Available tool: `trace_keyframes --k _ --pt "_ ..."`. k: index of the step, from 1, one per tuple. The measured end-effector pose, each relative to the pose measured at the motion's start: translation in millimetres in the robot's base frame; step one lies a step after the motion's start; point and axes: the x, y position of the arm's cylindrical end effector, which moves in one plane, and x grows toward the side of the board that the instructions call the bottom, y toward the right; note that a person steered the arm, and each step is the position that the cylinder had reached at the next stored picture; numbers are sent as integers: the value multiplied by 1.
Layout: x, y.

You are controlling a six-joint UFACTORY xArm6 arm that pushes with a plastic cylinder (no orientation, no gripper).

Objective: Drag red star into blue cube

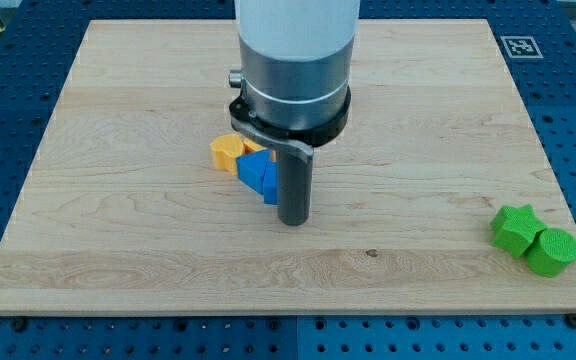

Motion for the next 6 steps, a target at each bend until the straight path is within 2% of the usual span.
trace_keyframes --k 1,3,4,6 --pt "-16 0" --pt "-14 14" --pt "-24 46" --pt "-109 96"
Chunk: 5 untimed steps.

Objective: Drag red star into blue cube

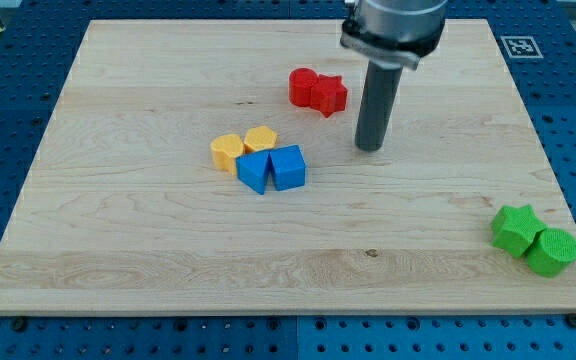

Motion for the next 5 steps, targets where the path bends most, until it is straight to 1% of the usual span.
trace_keyframes --k 2,3,5 --pt "-95 1" --pt "-107 -6" --pt "-95 -28"
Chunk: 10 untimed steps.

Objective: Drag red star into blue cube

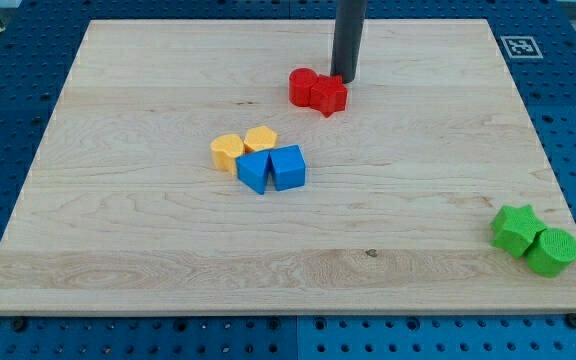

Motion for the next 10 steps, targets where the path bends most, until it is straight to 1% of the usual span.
trace_keyframes --k 2,5,7,10 --pt "30 -2" --pt "44 -42" --pt "69 -53" --pt "77 -53"
